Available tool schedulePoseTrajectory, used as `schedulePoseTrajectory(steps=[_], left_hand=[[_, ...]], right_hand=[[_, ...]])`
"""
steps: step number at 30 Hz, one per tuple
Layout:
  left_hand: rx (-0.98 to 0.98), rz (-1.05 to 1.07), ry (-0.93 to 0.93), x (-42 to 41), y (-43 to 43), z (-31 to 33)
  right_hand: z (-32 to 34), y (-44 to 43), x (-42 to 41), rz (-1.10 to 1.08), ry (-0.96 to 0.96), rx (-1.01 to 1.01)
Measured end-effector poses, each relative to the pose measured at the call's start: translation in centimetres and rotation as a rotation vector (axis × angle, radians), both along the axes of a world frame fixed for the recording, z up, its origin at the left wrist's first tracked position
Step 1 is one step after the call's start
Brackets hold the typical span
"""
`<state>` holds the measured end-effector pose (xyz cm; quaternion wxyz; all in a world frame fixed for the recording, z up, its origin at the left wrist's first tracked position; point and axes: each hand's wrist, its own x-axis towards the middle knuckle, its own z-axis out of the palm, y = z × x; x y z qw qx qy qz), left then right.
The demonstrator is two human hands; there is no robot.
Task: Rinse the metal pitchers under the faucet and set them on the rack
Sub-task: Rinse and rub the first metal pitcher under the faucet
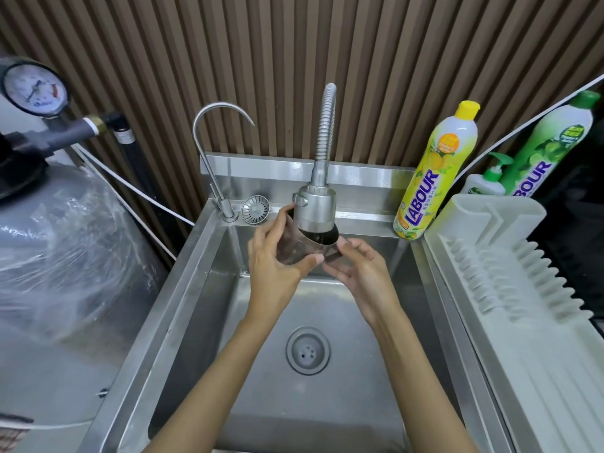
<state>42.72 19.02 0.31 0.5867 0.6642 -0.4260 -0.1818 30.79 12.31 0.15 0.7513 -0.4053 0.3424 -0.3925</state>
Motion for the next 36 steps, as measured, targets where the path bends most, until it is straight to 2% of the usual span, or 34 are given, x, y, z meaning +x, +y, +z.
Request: schedulePoseTrajectory(steps=[4, 8, 9, 11, 14, 16, 19, 22, 24, 26, 28, 31, 33, 36], left_hand=[[0.099, 0.073, 0.137, -1.1, 0.5, -1.2], [0.106, -0.073, 0.408, -1.6, -0.1, -2.1], [0.083, -0.100, 0.460, -1.8, -0.5, -2.2], [0.015, -0.117, 0.520, -1.9, -1.3, -1.9], [-0.113, -0.107, 0.515, -1.0, -2.0, -1.2], [-0.148, -0.104, 0.393, -0.3, -1.6, -0.5], [-0.099, -0.083, 0.106, 0.1, -0.5, 0.8], [0.040, 0.049, -0.042, 0.0, 0.3, 1.5], [0.145, 0.137, -0.123, -0.2, 0.5, 1.1], [0.202, 0.135, -0.120, -0.7, 0.6, 0.6], [0.214, 0.074, 0.010, -1.0, 0.6, 0.0], [0.169, -0.103, 0.330, -1.3, 0.0, -0.6], [0.097, -0.166, 0.439, -1.3, -0.8, -0.5], [-0.051, -0.147, 0.473, -0.7, -1.7, -0.1]], right_hand=[[1.2, -0.5, -1.0, -0.102, 0.346, -0.093], [2.7, -0.6, -1.5, -0.264, 0.744, -0.506], [2.9, -0.6, -1.3, -0.293, 0.780, -0.580], [3.0, -0.3, -0.9, -0.301, 0.632, -0.572], [1.9, -0.2, -0.1, -0.170, 0.314, -0.402], [0.7, -0.2, 0.4, -0.079, 0.151, -0.263], [-0.7, -0.2, 0.4, -0.023, -0.047, -0.048], [-0.6, 0.1, -0.1, 0.024, 0.060, -0.008], [0.2, 0.1, -0.6, 0.014, 0.210, -0.003], [1.1, -0.1, -1.1, -0.047, 0.378, -0.048], [2.2, -0.2, -1.7, -0.153, 0.565, -0.201], [3.2, 0.1, -1.7, -0.319, 0.787, -0.492], [3.3, 0.8, -1.2, -0.391, 0.683, -0.531], [2.3, 0.8, -0.3, -0.320, 0.310, -0.388]])
